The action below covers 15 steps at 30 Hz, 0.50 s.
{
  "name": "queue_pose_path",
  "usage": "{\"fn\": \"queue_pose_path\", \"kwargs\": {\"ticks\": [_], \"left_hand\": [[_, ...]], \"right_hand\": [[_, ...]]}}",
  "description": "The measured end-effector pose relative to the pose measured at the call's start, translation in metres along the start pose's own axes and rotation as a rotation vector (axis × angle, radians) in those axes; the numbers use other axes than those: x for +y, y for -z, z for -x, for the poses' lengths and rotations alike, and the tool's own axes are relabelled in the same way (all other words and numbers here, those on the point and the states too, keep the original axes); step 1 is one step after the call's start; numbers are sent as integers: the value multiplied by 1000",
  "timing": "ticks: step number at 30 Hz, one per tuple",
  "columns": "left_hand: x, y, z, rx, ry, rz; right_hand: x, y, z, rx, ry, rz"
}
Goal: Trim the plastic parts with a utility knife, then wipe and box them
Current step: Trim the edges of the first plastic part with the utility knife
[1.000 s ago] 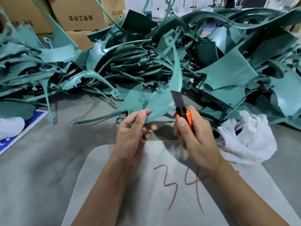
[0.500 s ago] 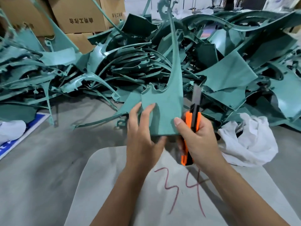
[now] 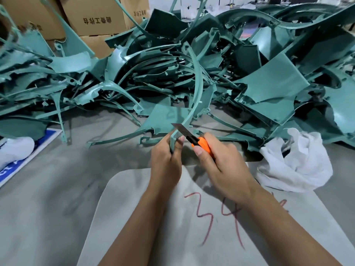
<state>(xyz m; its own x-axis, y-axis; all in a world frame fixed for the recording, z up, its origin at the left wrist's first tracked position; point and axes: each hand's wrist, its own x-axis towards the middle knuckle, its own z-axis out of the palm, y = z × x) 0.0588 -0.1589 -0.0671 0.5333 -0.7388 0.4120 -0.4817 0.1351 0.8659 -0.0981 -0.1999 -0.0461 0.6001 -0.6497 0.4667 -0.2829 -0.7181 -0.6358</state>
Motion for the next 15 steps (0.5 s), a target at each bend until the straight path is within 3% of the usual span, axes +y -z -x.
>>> {"fn": "queue_pose_path", "kwargs": {"ticks": [8, 15], "left_hand": [[1, 5, 2, -52, -102, -53], [6, 11, 1, -86, -124, 104]], "right_hand": [[3, 4, -2, 75, 65, -5], [13, 11, -7, 145, -41, -23]]}}
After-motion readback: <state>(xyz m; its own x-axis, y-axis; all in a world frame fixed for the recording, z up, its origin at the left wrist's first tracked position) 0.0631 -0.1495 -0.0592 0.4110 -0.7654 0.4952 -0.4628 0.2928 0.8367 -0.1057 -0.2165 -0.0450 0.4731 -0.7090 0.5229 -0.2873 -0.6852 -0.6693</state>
